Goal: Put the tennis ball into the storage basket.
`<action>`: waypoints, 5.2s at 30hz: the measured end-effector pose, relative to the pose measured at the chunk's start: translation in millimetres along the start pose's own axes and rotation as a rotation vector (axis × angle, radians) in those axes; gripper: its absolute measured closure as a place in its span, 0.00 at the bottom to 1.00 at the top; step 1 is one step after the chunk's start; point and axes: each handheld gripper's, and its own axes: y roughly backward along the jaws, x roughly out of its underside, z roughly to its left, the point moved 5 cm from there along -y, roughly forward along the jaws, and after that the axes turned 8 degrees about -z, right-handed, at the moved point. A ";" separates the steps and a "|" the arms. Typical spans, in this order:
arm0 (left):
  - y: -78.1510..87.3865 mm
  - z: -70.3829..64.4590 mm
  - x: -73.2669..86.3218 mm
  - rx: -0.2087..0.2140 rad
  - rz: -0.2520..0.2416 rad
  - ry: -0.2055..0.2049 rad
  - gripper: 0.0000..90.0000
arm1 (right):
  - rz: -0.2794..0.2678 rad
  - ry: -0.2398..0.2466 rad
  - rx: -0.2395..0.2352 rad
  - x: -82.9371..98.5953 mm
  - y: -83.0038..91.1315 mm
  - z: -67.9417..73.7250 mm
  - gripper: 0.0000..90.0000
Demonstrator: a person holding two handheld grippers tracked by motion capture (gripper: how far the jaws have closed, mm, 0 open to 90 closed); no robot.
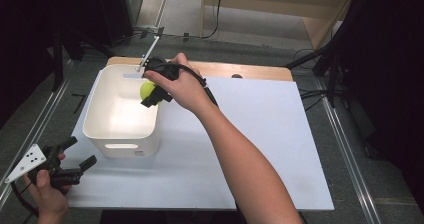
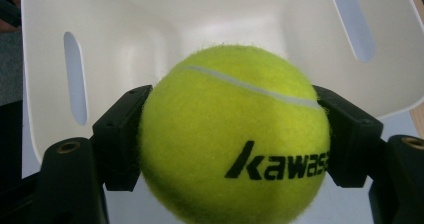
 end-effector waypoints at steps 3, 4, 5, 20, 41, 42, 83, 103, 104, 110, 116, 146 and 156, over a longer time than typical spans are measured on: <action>-0.3 0.1 0.0 0.000 -0.002 -0.002 0.00 | 0.001 0.012 -0.006 -1.7 -4.2 2.0 0.26; -0.1 0.0 0.0 -0.002 0.000 -0.001 0.00 | -0.002 0.017 -0.013 -2.8 -6.7 3.2 0.26; 0.0 0.1 0.0 0.001 0.000 -0.002 0.00 | -0.002 0.017 -0.013 -2.8 -6.7 3.2 0.26; -0.4 0.3 0.1 0.002 0.000 -0.001 0.00 | 0.034 0.040 -0.026 -8.2 -26.5 12.7 0.26; -0.1 0.0 0.0 0.003 -0.002 0.002 0.00 | 0.120 0.100 0.017 11.4 -59.0 15.0 0.23; -0.1 0.0 0.0 0.004 -0.002 0.003 0.00 | 0.120 0.099 0.021 12.1 -58.7 14.3 0.21; -1.8 -1.0 0.9 0.000 0.013 -0.010 0.00 | -0.116 -0.034 0.092 74.3 13.1 -6.9 0.00; -1.8 -1.1 1.3 0.001 0.019 -0.018 0.00 | -0.172 -0.113 0.145 132.6 33.8 -12.5 0.00; -1.8 -1.0 1.3 0.001 0.019 -0.019 0.00 | -0.173 -0.117 0.147 135.4 35.0 -11.9 0.00; -1.9 -1.4 1.4 0.000 0.019 -0.018 0.00 | -0.199 -0.149 0.171 155.1 44.0 -10.3 0.00; -2.1 -1.5 1.4 -0.001 0.019 -0.019 0.00 | -0.224 -0.180 0.193 178.7 54.5 -9.7 0.00; -2.9 -2.1 1.9 -0.009 0.025 -0.023 0.00 | -0.381 -0.339 0.313 287.5 92.6 6.8 0.00; -2.9 -2.2 2.0 -0.011 0.026 -0.023 0.00 | -0.438 -0.389 0.352 321.1 102.4 15.5 0.00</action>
